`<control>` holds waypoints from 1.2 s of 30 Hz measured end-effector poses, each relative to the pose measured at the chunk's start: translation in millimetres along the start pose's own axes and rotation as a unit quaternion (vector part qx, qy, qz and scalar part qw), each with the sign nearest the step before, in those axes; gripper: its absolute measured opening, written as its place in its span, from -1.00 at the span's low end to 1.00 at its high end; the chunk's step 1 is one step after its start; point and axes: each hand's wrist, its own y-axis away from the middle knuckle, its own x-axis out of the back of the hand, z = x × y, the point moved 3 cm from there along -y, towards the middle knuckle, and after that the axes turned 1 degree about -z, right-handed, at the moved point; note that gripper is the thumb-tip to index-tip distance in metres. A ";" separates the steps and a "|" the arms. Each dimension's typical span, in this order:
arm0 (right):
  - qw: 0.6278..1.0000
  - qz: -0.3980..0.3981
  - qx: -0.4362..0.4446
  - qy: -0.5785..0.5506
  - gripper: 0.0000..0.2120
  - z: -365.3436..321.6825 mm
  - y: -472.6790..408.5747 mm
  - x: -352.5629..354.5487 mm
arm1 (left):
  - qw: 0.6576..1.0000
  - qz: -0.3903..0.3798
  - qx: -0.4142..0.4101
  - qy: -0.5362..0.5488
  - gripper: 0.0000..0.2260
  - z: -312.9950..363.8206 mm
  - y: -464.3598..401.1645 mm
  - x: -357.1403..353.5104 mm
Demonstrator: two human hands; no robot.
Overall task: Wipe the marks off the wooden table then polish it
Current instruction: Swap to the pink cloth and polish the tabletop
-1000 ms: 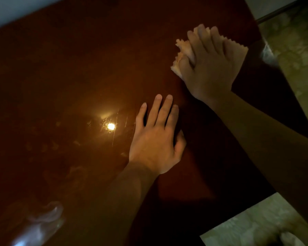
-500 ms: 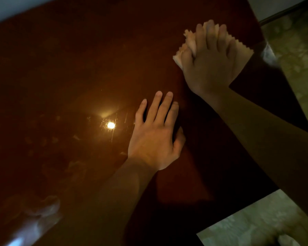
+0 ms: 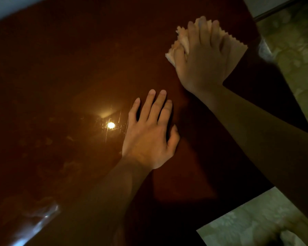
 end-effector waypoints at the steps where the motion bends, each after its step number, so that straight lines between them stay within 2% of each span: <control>1: 1.000 0.001 -0.001 0.001 -0.37 0.0 0.5 0.5 | 1.000 -0.001 0.001 0.000 -0.47 0.1 -0.1 0.3; 15: 1.000 -0.014 0.007 -0.017 -0.39 3.3 0.1 1.7 | 1.000 0.010 0.003 -0.002 -0.48 0.5 0.4 1.2; 24: 0.996 -0.026 0.086 -0.011 -0.38 -0.6 36.3 9.0 | 1.000 -0.008 0.003 -0.015 -0.47 1.1 -0.3 2.7; 33: 1.000 -0.023 0.016 -0.012 -0.38 2.4 -2.5 3.3 | 0.999 -0.033 -0.004 -0.034 -0.46 1.8 0.0 -1.3; 36: 0.999 -0.024 0.033 -0.018 -0.38 -11.2 5.8 3.4 | 0.999 -0.036 0.000 -0.033 -0.46 1.5 -0.8 -1.2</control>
